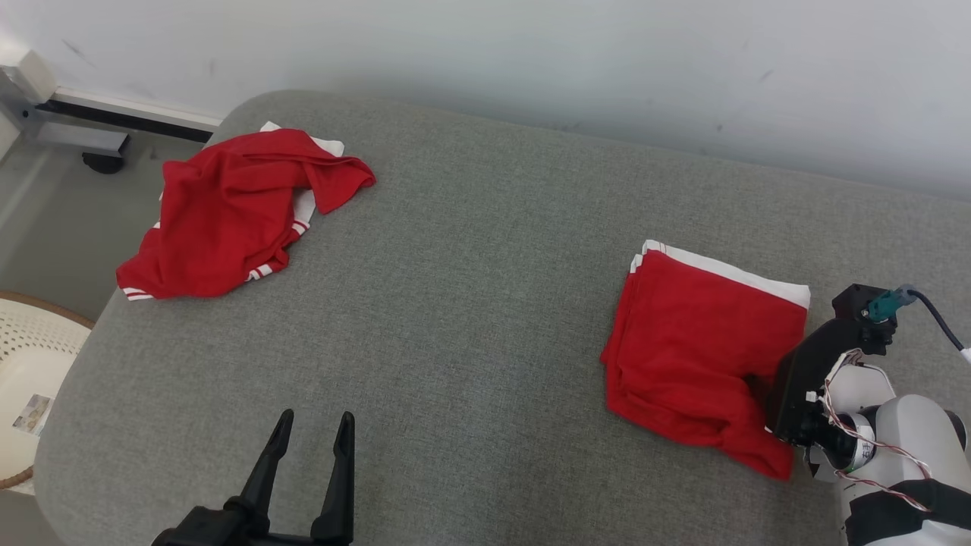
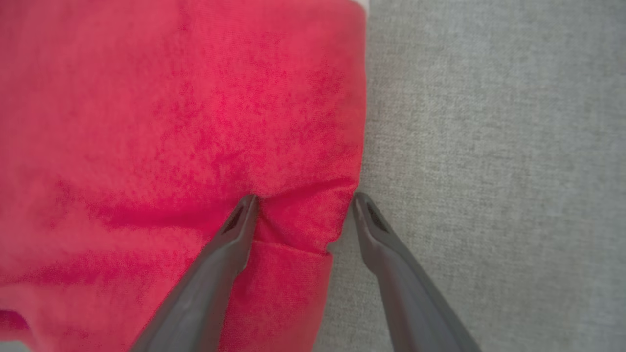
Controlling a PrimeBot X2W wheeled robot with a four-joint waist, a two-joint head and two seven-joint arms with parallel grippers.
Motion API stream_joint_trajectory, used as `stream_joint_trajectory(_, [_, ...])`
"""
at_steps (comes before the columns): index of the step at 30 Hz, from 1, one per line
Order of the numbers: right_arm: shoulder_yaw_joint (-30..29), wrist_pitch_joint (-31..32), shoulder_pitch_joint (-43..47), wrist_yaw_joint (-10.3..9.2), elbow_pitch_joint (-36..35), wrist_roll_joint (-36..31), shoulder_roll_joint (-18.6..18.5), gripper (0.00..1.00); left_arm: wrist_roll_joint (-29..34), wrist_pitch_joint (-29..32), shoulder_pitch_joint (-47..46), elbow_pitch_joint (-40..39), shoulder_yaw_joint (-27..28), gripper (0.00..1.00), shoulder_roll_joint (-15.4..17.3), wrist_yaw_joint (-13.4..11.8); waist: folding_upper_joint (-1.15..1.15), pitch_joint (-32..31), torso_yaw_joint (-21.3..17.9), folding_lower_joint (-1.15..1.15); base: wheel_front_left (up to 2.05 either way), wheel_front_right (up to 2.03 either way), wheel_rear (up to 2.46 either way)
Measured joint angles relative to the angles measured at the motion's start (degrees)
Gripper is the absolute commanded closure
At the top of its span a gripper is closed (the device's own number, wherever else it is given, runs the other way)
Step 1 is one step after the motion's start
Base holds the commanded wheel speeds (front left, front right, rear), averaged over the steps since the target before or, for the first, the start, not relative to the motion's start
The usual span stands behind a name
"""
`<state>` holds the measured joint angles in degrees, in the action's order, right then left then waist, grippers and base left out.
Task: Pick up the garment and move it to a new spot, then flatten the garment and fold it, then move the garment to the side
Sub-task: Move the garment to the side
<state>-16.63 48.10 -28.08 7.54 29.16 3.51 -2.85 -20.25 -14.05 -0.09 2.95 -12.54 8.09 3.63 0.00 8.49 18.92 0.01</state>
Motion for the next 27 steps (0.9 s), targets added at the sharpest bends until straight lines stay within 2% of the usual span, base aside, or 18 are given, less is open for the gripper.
stream_joint_trajectory(7, [-0.3, -1.8, -1.7, 0.00, 3.1, -0.6, -0.2, 0.00, 0.0, -0.1, -1.3, 0.8, -0.6, 0.00, 0.0, 0.5, 0.00, 1.2, 0.6, -0.01, 0.00, 0.00, 0.00])
stream_joint_trajectory(8, [0.1, -1.9, -1.9, 0.00, 3.4, -0.5, -0.3, 0.06, 0.0, -0.1, -1.4, 1.0, -0.6, 0.00, 0.0, 0.5, -0.01, 1.2, 0.6, 0.00, 0.00, 0.00, 0.00])
stream_joint_trajectory(9, [0.4, -2.3, -2.1, 0.00, 3.7, -0.5, -0.4, 0.57, 0.0, -0.3, -1.4, 1.2, -0.6, 0.00, 0.0, 0.5, -0.01, 1.3, 0.5, -0.01, 0.00, 0.00, 0.00])
stream_joint_trajectory(10, [0.9, -2.6, -2.3, 0.00, 3.9, -0.5, -0.4, 0.72, 0.0, -0.3, -1.4, 1.3, -0.6, 0.00, 0.0, 0.5, 0.00, 1.4, 0.4, -0.01, 0.00, 0.00, 0.00])
stream_joint_trajectory(11, [1.6, -3.1, -2.4, 0.00, 3.9, -0.5, -0.4, 1.00, 0.0, -0.3, -1.6, 1.4, -0.5, 0.00, 0.0, 0.5, -0.01, 1.5, 0.2, -0.01, 0.00, 0.00, 0.00])
stream_joint_trajectory(19, [3.2, -5.9, -2.7, 0.04, 3.0, -2.8, 0.3, 1.00, -0.3, -0.6, -2.3, 1.9, 0.4, 0.00, 0.2, 0.7, 0.00, 1.7, -1.7, -0.01, 0.00, 0.00, 0.00])
stream_joint_trajectory(27, [7.4, -5.3, -2.3, 0.03, -1.7, -6.6, -0.1, 1.00, -0.4, -0.8, -3.8, -0.2, 2.1, 0.00, 1.1, 0.9, 0.00, 2.5, -6.5, 0.00, 0.00, 0.00, 0.00])
